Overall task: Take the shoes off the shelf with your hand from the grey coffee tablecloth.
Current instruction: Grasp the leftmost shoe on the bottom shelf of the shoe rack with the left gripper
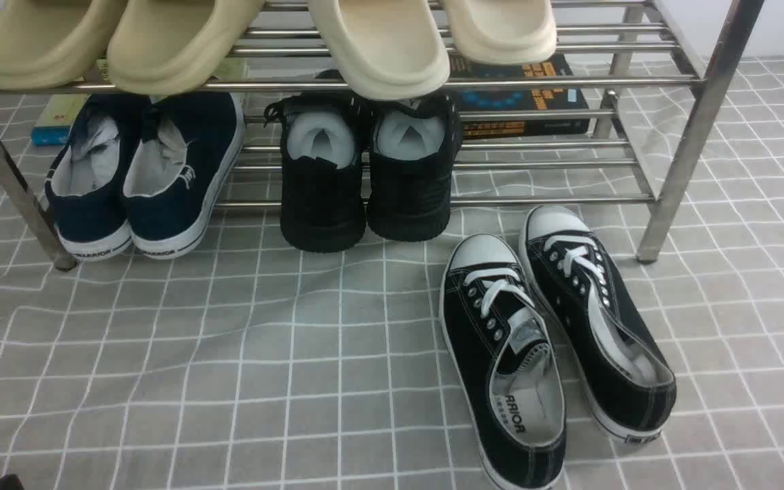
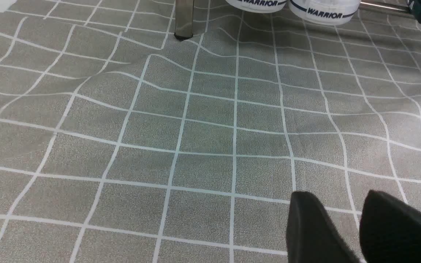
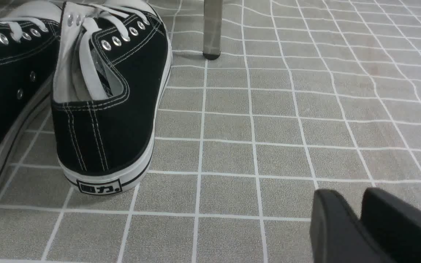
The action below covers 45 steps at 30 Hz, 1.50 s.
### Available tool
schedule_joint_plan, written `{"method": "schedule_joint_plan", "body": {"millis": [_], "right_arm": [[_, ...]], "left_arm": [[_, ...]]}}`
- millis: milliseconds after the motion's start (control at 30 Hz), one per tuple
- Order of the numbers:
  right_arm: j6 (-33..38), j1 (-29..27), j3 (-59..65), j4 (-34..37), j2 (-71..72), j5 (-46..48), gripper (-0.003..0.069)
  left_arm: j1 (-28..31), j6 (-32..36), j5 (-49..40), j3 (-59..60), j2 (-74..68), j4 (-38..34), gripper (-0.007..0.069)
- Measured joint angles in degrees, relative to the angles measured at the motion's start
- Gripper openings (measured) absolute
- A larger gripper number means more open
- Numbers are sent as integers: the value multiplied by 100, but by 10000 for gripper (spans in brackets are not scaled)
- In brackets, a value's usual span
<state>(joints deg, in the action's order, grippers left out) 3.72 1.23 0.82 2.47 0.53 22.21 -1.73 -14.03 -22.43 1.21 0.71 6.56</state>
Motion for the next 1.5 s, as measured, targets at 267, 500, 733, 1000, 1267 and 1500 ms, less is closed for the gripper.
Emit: {"method": "schedule_joint_plan", "body": {"millis": [267, 500, 733, 1000, 1267, 1500], "right_arm": [[0, 0, 0, 0, 0, 0, 153], [0, 0, 0, 0, 0, 0, 158], [0, 0, 0, 0, 0, 0, 166], [0, 0, 0, 0, 0, 0, 171], [0, 0, 0, 0, 0, 2, 183], [0, 0, 0, 0, 0, 2, 192]], "left_arm": [[0, -477, 25, 0, 0, -458, 241], [0, -1816, 44, 12, 0, -1705, 241], [0, -2250, 136, 24, 0, -1852, 241], [0, -1912, 29, -598, 0, -2176, 70], [0, -1418, -994, -2539, -1970, -1276, 1], [0, -1749, -346, -2771, -3802, -1088, 11]]}}
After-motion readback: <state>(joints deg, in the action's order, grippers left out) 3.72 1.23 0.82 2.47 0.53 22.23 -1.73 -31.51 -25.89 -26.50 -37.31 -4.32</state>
